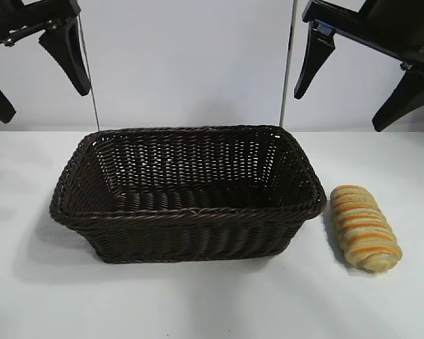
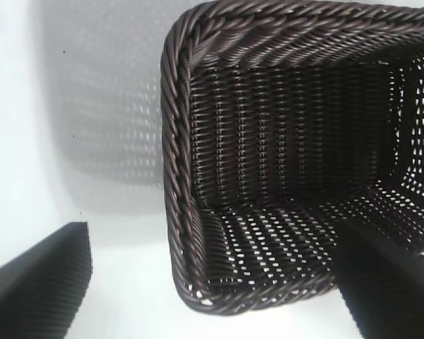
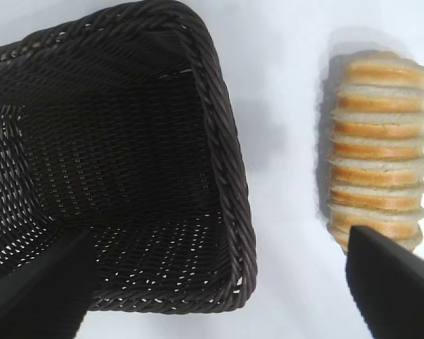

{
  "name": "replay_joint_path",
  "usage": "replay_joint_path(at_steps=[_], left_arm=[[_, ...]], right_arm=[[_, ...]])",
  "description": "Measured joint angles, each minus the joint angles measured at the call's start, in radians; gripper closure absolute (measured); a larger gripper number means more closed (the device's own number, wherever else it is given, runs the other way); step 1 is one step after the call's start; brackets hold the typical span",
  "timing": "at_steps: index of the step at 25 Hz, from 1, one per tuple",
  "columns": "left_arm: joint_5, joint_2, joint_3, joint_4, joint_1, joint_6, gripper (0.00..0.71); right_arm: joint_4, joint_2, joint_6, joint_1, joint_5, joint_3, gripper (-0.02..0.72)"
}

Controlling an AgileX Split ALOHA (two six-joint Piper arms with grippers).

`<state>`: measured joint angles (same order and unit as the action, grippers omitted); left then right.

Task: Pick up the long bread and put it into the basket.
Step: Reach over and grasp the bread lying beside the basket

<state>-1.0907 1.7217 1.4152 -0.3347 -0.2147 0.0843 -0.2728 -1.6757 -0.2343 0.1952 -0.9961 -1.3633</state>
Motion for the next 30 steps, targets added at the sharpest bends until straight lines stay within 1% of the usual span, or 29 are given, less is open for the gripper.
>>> replay_joint_path(at_steps=[14,18,21,23,24,26,29,30], left_arm=[[0.005,0.0,0.0,-0.009,0.0,0.08,0.041],[0.013,0.0,0.0,-0.009,0.0,0.082,0.041],[0.013,0.0,0.0,-0.009,0.0,0.082,0.041],[0.013,0.0,0.0,-0.009,0.0,0.082,0.041],[0.014,0.0,0.0,-0.009,0.0,0.082,0.041],[0.02,0.0,0.0,-0.01,0.0,0.082,0.041],[0.024,0.0,0.0,-0.01,0.0,0.082,0.041],[0.027,0.0,0.0,-0.01,0.0,0.082,0.041]], right_arm=[[0.006,0.0,0.001,0.0,-0.002,0.0,0.017],[0.018,0.0,0.044,0.0,-0.008,0.0,0.017],[0.029,0.0,0.058,0.0,-0.008,0.0,0.017],[0.073,0.0,0.062,0.0,-0.008,0.0,0.017],[0.107,0.0,0.061,0.0,-0.01,0.0,0.017],[0.236,0.0,0.028,0.0,-0.026,0.0,0.017],[0.396,0.0,-0.036,-0.001,-0.049,0.0,0.017],[0.417,0.0,-0.041,-0.006,-0.05,0.0,0.017]])
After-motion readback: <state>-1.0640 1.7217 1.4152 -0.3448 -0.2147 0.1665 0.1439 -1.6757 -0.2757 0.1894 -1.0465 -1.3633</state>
